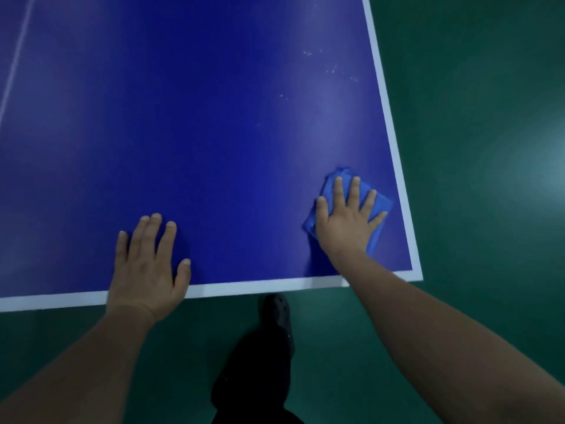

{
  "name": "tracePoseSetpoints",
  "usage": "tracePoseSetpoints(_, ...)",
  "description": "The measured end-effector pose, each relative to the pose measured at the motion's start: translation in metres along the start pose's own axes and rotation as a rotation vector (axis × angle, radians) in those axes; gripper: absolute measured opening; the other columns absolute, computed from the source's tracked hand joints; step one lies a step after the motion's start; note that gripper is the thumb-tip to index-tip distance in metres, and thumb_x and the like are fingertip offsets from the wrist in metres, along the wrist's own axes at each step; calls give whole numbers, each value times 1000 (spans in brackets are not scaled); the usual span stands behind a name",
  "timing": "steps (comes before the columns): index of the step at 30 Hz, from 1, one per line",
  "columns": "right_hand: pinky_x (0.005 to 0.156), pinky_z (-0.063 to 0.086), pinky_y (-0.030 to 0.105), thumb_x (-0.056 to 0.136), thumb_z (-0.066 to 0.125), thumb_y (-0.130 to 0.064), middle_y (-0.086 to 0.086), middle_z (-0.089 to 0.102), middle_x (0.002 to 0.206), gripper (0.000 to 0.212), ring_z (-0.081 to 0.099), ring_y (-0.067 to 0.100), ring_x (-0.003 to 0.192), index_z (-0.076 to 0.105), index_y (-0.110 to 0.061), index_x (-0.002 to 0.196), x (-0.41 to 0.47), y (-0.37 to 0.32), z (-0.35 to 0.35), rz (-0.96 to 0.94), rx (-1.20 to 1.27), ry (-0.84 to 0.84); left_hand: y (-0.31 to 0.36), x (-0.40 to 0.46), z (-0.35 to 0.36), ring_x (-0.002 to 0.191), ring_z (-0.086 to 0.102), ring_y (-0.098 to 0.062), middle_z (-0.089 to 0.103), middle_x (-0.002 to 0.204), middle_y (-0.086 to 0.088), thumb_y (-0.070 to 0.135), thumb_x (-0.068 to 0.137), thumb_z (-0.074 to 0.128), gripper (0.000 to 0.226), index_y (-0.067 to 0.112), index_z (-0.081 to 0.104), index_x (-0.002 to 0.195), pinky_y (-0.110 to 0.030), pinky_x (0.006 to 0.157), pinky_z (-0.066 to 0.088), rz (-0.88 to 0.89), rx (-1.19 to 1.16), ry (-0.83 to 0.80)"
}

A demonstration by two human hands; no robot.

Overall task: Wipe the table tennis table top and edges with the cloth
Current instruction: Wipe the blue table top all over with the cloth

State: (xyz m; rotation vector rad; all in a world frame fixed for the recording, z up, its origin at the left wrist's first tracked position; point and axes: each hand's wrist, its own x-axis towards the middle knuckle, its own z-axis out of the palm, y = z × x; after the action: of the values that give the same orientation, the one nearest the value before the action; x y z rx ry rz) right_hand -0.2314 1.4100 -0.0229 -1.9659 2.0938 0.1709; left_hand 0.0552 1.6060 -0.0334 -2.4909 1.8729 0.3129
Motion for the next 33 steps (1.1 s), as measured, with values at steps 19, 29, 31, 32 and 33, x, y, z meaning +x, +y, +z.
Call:
tracePoseSetpoints(19, 119, 7, 68, 98, 23, -64, -2, 19, 168, 65, 9, 37, 154, 27, -35, 157, 102, -5, -20, -553, -167, 18, 89, 93, -4, 155, 9, -31, 22, 164, -17, 45, 99, 26, 65, 11, 34, 154, -58, 124, 6, -353, -189, 86)
tracePoseSetpoints(29, 119, -6, 65, 102, 21, -59, -8, 6, 169, 59, -4, 30, 156, 15, -42, 159, 124, -200, -2, -1039, -211, -57, 89, 95, 0, 153, 17, -31, 27, 163, -15, 42, 100, 27, 64, 7, 38, 152, -53, 125, 4, -379, -193, 128)
tracePoseSetpoints(31, 119, 0, 66, 101, 25, -59, -7, 11, 169, 60, 4, 31, 156, 21, -42, 158, 176, -177, -18, -780, -147, 35, 89, 95, 1, 153, 17, -32, 26, 163, -16, 42, 99, 28, 64, 7, 38, 152, -54, 124, 4, -376, -179, 116)
tracePoseSetpoints(32, 119, 1, 65, 101, 29, -58, -7, 12, 169, 60, 5, 32, 155, 21, -41, 158, 204, -159, -29, -616, -115, 71, 90, 95, 1, 154, 16, -33, 25, 163, -17, 42, 99, 27, 65, 7, 37, 153, -55, 124, 4, -374, -172, 114)
tracePoseSetpoints(33, 119, 1, 66, 102, 30, -57, -7, 10, 169, 60, 4, 31, 155, 20, -41, 159, 231, -139, -40, -453, -85, 78, 91, 95, 1, 154, 15, -33, 24, 163, -17, 42, 99, 27, 65, 7, 35, 153, -55, 124, 4, -371, -163, 108)
